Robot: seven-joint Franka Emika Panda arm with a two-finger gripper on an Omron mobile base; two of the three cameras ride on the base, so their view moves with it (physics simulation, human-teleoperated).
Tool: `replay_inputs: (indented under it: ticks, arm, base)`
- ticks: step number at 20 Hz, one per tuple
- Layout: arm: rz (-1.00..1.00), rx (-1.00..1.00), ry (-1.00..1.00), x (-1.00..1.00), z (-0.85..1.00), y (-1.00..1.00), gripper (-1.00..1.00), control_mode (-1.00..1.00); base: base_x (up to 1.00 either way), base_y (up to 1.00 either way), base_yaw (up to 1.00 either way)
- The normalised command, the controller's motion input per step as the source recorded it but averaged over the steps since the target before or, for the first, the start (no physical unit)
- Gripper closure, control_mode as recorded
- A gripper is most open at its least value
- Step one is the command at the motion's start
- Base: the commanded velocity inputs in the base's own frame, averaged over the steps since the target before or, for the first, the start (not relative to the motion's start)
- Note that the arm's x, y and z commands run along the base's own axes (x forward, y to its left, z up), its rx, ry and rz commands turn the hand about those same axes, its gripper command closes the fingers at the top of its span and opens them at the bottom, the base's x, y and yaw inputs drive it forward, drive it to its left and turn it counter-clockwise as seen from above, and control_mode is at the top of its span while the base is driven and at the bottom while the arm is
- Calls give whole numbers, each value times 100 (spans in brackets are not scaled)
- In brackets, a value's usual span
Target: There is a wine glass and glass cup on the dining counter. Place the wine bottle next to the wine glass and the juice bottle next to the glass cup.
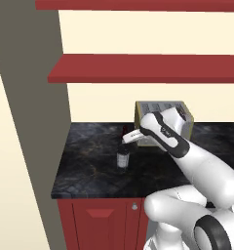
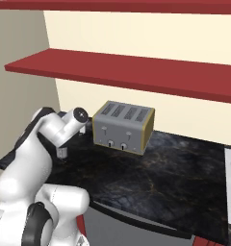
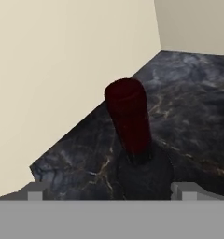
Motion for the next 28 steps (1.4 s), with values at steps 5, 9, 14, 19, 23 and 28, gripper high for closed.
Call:
replay_inputs:
  ticks: [5, 9, 14, 19, 23, 28]
  arm:
    - [0, 0, 0, 20, -14, 4, -100, -100]
    - [0, 0, 0, 18, -15, 5, -100, -100]
    - [0, 0, 0, 17, -13, 5, -100, -100]
    - [0, 0, 0, 12, -11, 6, -100, -100]
    - [1, 0, 0, 6, -9, 16, -100, -100]
    - [1, 0, 0, 4, -10, 18, -100, -100]
  base:
    - [0, 0, 0]
    - [0, 0, 0]
    - [0, 0, 0]
    - [0, 0, 0]
    - [0, 0, 0]
    - [0, 0, 0]
